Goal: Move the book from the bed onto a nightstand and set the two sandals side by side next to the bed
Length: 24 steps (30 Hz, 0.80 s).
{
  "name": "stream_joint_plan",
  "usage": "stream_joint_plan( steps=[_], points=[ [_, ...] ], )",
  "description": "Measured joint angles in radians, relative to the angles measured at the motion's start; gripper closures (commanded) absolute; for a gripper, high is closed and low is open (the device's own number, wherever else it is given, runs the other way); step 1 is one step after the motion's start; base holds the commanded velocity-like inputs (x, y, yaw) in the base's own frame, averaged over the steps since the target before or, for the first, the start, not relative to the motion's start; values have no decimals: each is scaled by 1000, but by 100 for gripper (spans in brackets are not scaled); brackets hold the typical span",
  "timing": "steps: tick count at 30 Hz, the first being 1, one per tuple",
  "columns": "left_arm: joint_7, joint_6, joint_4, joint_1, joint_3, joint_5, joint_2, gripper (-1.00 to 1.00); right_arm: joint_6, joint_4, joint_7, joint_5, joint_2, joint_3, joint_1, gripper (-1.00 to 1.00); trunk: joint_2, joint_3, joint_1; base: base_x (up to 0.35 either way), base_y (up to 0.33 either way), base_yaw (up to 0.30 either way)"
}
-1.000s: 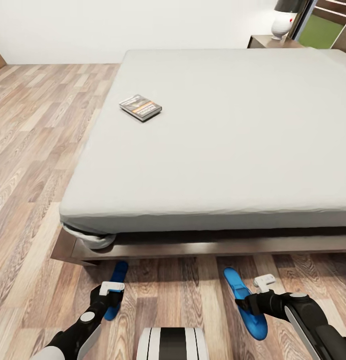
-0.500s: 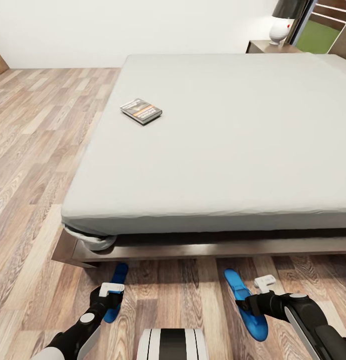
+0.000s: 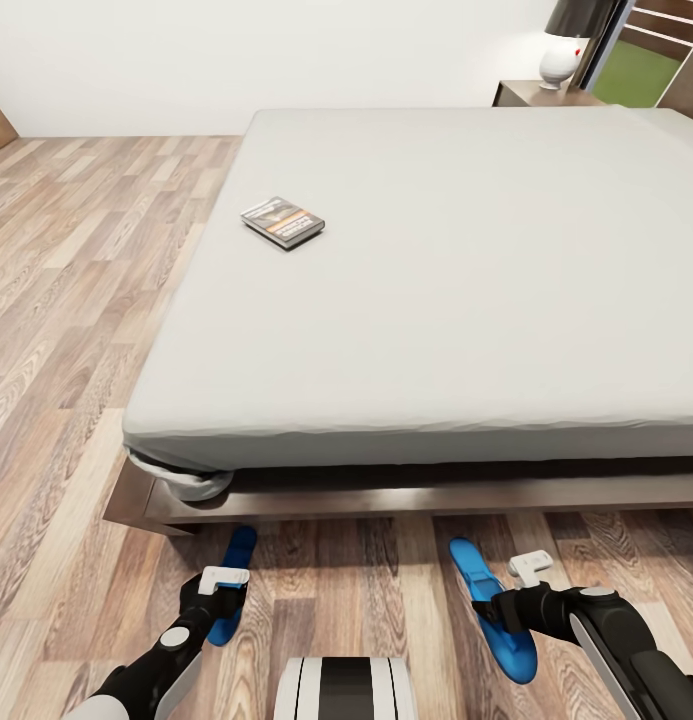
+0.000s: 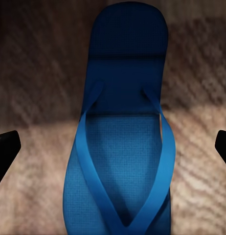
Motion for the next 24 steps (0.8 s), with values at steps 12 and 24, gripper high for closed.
stream_joint_plan(
  steps=[12,24],
  points=[
    [2,0,3,11,8,1,8,-100,-1,15,-1,1,0,0,0,100,0,0,0,0,0,0],
    [3,-1,72,15,16,11,73,-100,-1,31,-2,1,0,0,0,100,0,0,0,0,0,0]
  ],
)
